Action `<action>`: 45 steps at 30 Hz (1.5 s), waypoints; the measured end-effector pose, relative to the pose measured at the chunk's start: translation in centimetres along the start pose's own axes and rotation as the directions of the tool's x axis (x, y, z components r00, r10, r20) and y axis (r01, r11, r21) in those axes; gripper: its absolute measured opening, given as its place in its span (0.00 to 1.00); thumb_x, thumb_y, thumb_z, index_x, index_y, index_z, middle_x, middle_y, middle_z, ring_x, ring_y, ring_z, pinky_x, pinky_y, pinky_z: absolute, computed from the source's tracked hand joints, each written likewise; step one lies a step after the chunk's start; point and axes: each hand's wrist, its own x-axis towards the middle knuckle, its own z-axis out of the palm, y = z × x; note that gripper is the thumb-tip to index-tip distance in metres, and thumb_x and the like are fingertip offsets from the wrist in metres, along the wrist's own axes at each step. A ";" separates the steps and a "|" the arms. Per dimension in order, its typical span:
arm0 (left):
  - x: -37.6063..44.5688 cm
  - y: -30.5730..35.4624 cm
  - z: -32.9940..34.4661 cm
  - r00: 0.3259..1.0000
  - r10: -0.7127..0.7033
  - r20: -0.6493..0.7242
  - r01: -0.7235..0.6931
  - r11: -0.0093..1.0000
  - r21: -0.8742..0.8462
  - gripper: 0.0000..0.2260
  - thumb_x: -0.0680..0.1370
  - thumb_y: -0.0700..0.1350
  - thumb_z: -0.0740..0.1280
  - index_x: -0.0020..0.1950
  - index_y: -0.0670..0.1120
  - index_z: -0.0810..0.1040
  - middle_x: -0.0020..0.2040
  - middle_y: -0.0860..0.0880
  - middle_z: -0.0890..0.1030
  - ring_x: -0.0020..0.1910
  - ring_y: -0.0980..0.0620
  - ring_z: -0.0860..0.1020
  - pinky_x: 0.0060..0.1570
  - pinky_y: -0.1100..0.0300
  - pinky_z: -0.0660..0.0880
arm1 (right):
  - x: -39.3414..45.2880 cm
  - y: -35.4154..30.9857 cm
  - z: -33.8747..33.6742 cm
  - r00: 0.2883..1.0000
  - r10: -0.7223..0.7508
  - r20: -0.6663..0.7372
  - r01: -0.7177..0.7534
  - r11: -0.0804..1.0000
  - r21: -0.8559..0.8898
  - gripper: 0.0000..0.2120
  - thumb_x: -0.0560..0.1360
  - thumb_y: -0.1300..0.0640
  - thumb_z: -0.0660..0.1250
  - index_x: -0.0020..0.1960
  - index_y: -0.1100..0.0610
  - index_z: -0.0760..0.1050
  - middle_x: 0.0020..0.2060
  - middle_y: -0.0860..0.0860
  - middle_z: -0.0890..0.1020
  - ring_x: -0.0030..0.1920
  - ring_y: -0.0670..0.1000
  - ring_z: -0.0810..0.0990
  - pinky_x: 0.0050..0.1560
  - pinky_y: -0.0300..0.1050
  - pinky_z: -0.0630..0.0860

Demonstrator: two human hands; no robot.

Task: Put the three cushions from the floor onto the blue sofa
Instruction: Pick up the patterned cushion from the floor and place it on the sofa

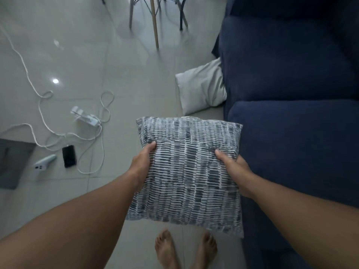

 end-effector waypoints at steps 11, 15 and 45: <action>-13.0 13.4 5.2 0.982 0.127 0.138 -0.136 0.989 0.058 0.29 0.75 0.64 0.68 0.64 0.42 0.84 0.55 0.38 0.89 0.56 0.35 0.87 0.65 0.36 0.79 | -13.7 -13.5 -7.6 0.971 -0.198 -0.132 0.203 0.979 0.025 0.33 0.69 0.32 0.75 0.70 0.44 0.76 0.63 0.47 0.85 0.61 0.55 0.84 0.70 0.59 0.78; -18.2 19.1 9.7 0.949 0.219 0.225 -0.242 0.967 0.079 0.26 0.78 0.62 0.67 0.62 0.42 0.85 0.54 0.39 0.89 0.53 0.37 0.88 0.63 0.39 0.81 | -18.8 -17.9 -12.2 0.943 -0.246 -0.222 0.264 0.963 0.053 0.36 0.66 0.30 0.75 0.69 0.45 0.76 0.61 0.48 0.85 0.59 0.56 0.85 0.69 0.58 0.79; -36.2 21.3 55.1 0.690 0.118 0.714 -0.536 0.746 0.394 0.25 0.74 0.62 0.72 0.63 0.47 0.84 0.55 0.43 0.89 0.55 0.39 0.87 0.64 0.38 0.81 | -32.5 -11.4 -47.9 0.634 -0.044 -0.772 0.492 0.793 0.359 0.33 0.67 0.36 0.80 0.69 0.45 0.78 0.60 0.47 0.86 0.60 0.54 0.84 0.71 0.56 0.77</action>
